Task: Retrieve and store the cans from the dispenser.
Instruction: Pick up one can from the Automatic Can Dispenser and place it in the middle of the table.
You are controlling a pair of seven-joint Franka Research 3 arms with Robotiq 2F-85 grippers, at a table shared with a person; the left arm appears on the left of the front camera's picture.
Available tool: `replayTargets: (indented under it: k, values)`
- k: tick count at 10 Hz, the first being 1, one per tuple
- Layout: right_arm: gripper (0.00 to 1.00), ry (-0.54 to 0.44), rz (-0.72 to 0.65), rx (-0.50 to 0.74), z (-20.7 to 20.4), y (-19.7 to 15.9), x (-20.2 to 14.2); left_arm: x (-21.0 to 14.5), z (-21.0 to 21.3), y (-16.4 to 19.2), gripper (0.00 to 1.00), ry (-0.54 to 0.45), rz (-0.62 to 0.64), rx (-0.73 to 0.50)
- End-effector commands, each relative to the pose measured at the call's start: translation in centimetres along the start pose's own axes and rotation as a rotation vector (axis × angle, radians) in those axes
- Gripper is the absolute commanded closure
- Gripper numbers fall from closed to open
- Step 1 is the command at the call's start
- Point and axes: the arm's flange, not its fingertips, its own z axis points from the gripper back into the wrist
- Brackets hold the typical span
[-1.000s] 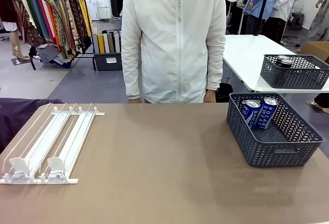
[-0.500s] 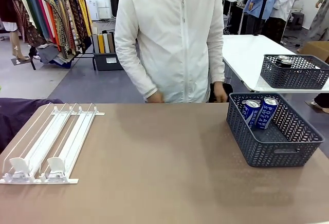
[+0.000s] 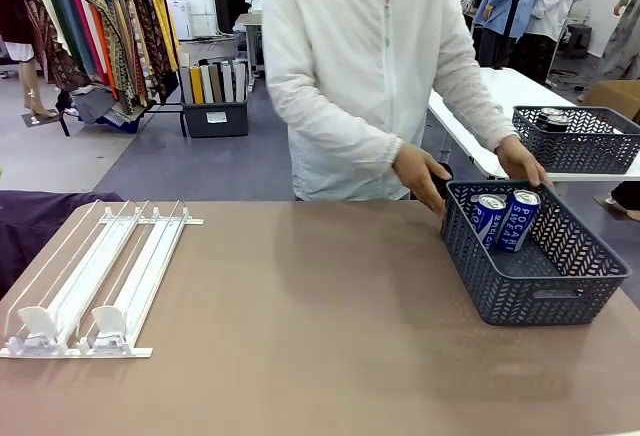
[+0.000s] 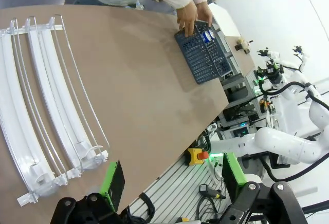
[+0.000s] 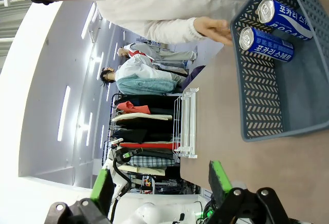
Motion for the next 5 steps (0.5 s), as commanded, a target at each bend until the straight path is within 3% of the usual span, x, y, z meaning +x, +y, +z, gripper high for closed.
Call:
replayTargets:
  k: [1, 5]
  values:
    - [0.0, 0.007, 0.004, 0.003, 0.13, 0.2, -0.16, 0.18, -0.07, -0.05, 0.0, -0.013, -0.022, -0.015]
    - [0.0, 0.007, 0.004, 0.003, 0.13, 0.2, -0.16, 0.18, -0.07, -0.05, 0.0, -0.013, -0.022, -0.015]
